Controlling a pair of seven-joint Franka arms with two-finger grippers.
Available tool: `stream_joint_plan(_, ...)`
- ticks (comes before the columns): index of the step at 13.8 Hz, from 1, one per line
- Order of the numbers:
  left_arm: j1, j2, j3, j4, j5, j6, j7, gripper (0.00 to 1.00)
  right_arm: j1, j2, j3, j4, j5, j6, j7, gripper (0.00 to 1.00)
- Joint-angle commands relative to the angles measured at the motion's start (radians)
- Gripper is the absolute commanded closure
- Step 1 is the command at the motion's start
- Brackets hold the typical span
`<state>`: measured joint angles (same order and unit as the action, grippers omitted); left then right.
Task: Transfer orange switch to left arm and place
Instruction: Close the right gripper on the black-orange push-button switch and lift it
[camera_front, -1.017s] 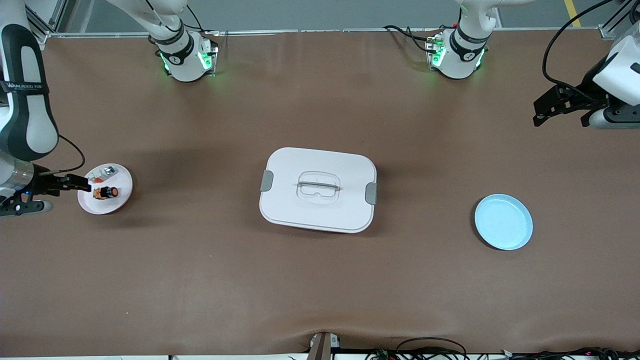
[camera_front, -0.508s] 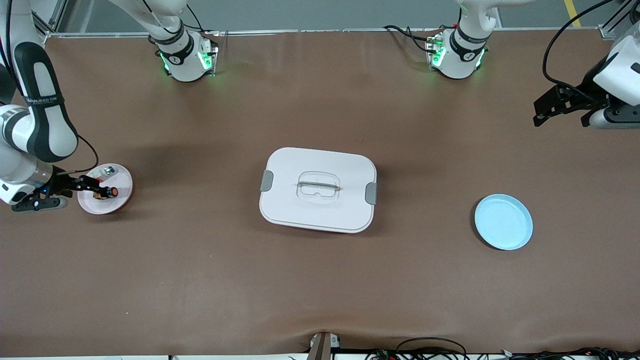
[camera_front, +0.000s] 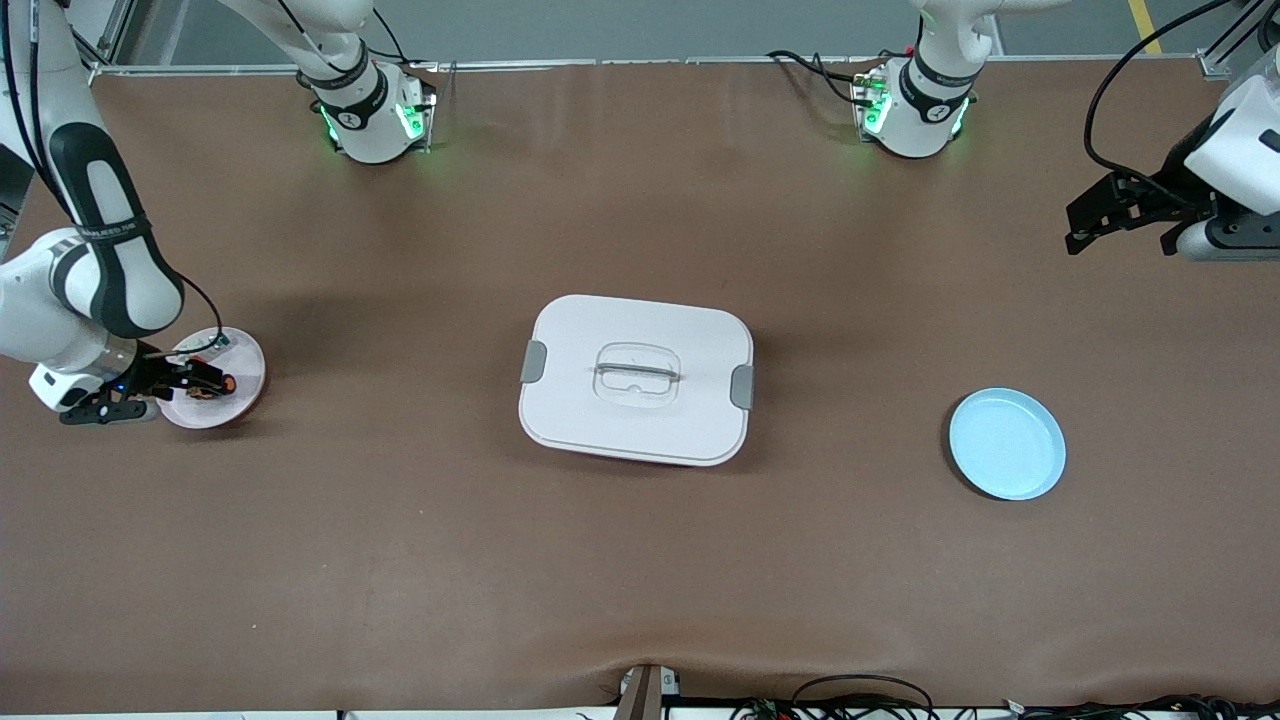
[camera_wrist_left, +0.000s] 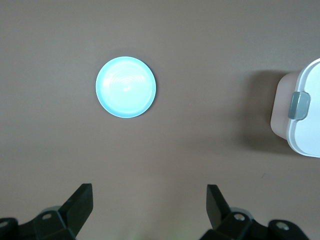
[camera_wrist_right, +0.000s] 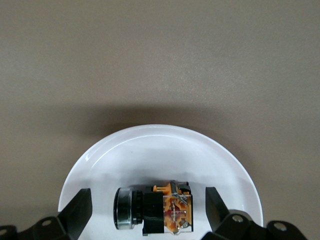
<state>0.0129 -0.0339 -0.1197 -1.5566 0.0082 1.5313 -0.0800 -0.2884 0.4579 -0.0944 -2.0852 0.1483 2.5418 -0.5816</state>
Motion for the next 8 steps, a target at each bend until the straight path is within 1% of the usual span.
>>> stream_joint_plan(1,0.004,0.011,0.000,0.024,-0.002,-0.016,0.017,0.00,-0.005,0.008,0.008,-0.018,0.022,0.038,-0.044,0.00)
stream_joint_plan(8,0.004,0.011,0.000,0.023,-0.002,-0.016,0.016,0.00,-0.014,0.047,0.008,-0.024,0.022,0.054,-0.116,0.00)
